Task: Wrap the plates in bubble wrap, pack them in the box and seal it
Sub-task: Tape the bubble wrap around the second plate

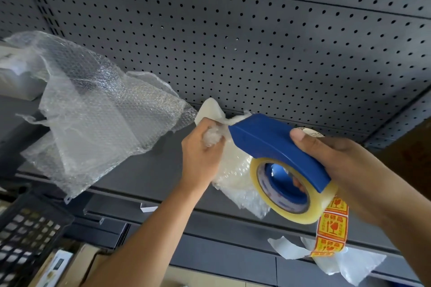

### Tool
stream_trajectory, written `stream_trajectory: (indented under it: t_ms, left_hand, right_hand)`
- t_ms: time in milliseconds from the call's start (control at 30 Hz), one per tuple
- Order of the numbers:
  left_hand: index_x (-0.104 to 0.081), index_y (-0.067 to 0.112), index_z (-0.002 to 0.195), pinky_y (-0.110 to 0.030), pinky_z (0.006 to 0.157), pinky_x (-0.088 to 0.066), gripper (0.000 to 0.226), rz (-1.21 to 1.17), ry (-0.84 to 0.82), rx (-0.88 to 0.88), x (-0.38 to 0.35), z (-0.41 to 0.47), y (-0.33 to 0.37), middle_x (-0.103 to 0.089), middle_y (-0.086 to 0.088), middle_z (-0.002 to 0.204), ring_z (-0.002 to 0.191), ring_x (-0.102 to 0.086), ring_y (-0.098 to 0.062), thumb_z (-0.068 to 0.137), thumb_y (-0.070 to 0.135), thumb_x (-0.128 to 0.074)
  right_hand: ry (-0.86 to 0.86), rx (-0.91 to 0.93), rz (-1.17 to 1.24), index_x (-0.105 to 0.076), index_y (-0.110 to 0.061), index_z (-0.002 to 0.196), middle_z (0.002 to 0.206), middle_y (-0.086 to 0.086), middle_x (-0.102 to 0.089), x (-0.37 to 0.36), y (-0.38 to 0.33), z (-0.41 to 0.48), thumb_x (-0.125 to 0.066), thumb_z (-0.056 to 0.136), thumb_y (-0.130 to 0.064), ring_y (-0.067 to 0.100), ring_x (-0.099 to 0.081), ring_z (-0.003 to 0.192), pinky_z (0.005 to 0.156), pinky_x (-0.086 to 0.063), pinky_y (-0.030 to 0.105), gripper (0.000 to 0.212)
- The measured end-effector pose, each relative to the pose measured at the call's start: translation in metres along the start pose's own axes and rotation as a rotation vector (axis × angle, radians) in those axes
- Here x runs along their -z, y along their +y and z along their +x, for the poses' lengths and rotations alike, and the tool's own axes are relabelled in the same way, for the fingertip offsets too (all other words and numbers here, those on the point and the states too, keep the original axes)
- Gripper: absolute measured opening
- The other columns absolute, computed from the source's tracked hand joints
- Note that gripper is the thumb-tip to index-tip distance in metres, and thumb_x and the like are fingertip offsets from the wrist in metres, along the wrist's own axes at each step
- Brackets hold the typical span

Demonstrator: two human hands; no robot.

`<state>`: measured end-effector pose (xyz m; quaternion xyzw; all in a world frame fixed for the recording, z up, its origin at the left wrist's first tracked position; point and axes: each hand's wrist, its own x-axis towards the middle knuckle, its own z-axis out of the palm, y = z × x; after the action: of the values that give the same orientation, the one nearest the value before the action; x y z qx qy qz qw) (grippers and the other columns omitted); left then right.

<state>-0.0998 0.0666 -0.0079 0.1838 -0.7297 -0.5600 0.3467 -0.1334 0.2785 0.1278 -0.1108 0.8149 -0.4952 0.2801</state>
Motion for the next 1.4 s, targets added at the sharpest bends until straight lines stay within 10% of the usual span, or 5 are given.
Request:
stream_trajectory:
  t_ms: [200,567,867,1033,1400]
  left_hand:
    - [-0.058,0.023,0.08,-0.026,0.068,-0.046,0.029,-0.09,0.053,0.09,0.018,0.019,0.001,-0.065,0.008,0.08,0.075,-0.055,-0.006,0.086,-0.006,-0.056]
    - [-0.061,0.021,0.086,-0.04,0.076,-0.054,0.037,-0.47,0.037,0.219,0.014,0.022,0.033,-0.07,0.005,0.095,0.089,-0.066,-0.017,0.085,-0.015,-0.052]
    - [-0.063,0.036,0.101,-0.031,0.067,-0.051,0.036,-0.501,-0.311,0.226,0.016,0.015,0.046,-0.066,0.011,0.115,0.098,-0.064,-0.014,0.076,0.011,-0.056]
    - [-0.06,0.041,0.105,-0.041,0.089,-0.056,0.048,-0.465,-0.338,0.22,0.01,0.009,0.042,-0.06,0.003,0.132,0.114,-0.063,-0.015,0.065,0.057,-0.083]
    - [-0.059,0.027,0.095,-0.037,0.078,-0.059,0.037,-0.443,0.071,0.304,-0.013,0.012,0.028,-0.067,0.005,0.097,0.086,-0.066,-0.011,0.078,0.005,-0.083]
  right_hand:
    - [0.003,-0.045,-0.142,-0.079,-0.024,0.088,0.08,0.01,-0.076,0.007,0.003,-0.018,-0.058,0.052,-0.084,0.033,-0.074,0.074,0.082,-0.058,0.052,0.074]
    - [0.085,0.018,-0.247,-0.076,-0.024,0.083,0.072,0.001,-0.075,0.007,0.002,-0.024,-0.059,0.057,-0.091,0.023,-0.072,0.065,0.076,-0.059,0.051,0.074]
    - [0.21,0.085,-0.511,-0.068,-0.01,0.073,0.065,0.013,-0.066,0.016,0.013,-0.007,-0.056,0.069,-0.077,0.029,-0.062,0.06,0.054,-0.044,0.033,0.067]
    - [0.218,0.07,-0.57,-0.066,-0.014,0.069,0.062,0.008,-0.065,0.021,0.018,0.0,-0.054,0.069,-0.08,0.021,-0.061,0.056,0.051,-0.042,0.029,0.068]
    - [0.176,0.109,-0.556,-0.067,-0.014,0.076,0.066,0.006,-0.067,0.022,0.021,-0.002,-0.049,0.066,-0.082,0.02,-0.062,0.057,0.053,-0.044,0.029,0.071]
